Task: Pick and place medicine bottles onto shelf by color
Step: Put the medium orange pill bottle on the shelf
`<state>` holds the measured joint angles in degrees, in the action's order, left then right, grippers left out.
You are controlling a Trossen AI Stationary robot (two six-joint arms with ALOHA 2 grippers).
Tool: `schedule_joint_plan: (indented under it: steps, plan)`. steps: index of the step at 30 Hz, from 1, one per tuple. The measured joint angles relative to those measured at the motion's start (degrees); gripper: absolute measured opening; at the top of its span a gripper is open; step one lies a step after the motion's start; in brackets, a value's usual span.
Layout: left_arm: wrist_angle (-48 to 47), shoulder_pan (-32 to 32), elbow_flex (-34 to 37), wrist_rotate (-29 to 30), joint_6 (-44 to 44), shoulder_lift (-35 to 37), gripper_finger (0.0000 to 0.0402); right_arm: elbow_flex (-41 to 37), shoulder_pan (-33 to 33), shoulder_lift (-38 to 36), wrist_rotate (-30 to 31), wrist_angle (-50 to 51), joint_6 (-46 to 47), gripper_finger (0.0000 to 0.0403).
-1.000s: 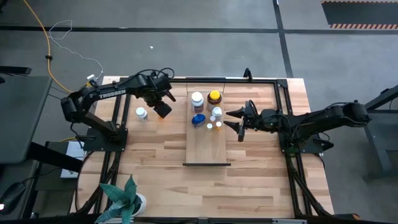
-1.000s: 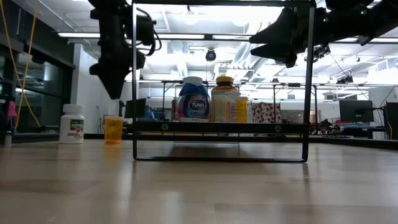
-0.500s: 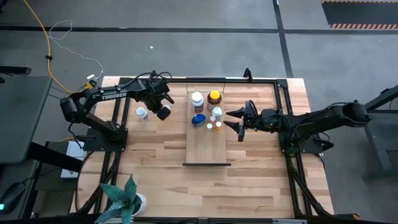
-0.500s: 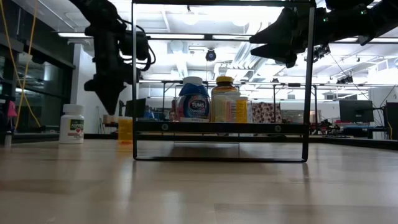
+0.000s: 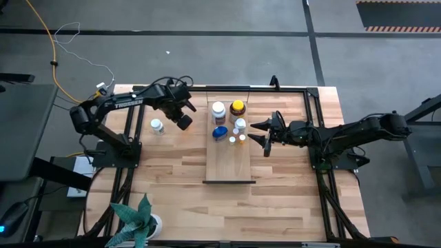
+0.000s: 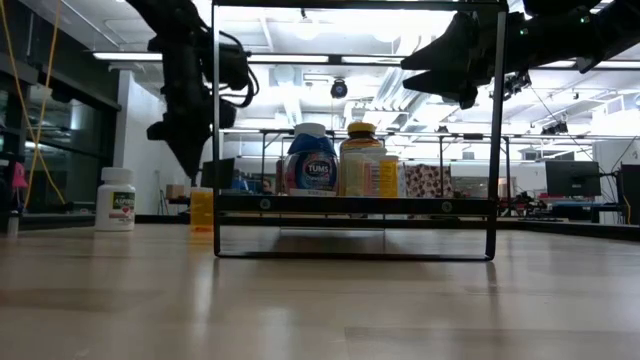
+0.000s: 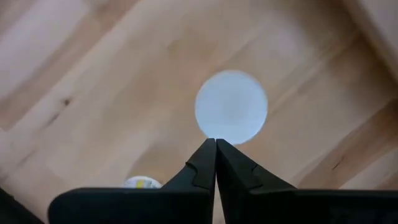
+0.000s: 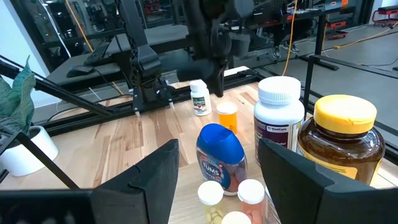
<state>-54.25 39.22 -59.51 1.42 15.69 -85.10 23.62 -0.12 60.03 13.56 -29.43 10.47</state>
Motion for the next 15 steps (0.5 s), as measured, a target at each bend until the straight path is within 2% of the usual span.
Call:
schedule_joint_plan:
  steps: [5, 9, 15]
  plan:
    - [-0.1, 0.0, 0.0, 0.1, -0.3, -2.5, 0.0, 0.0, 0.0, 0.0, 0.0, 0.0, 0.0, 0.0211]
    - [2.5, 0.0, 0.0, -0.1, -0.3, -2.3, 0.0, 0.0, 0.0, 0.0, 0.0, 0.0, 0.0, 0.0211]
    - [1.0, -0.3, 0.0, -0.8, -0.3, -2.4, 0.0, 0.0, 0.0, 0.0, 0.0, 0.0, 0.0, 0.0211]
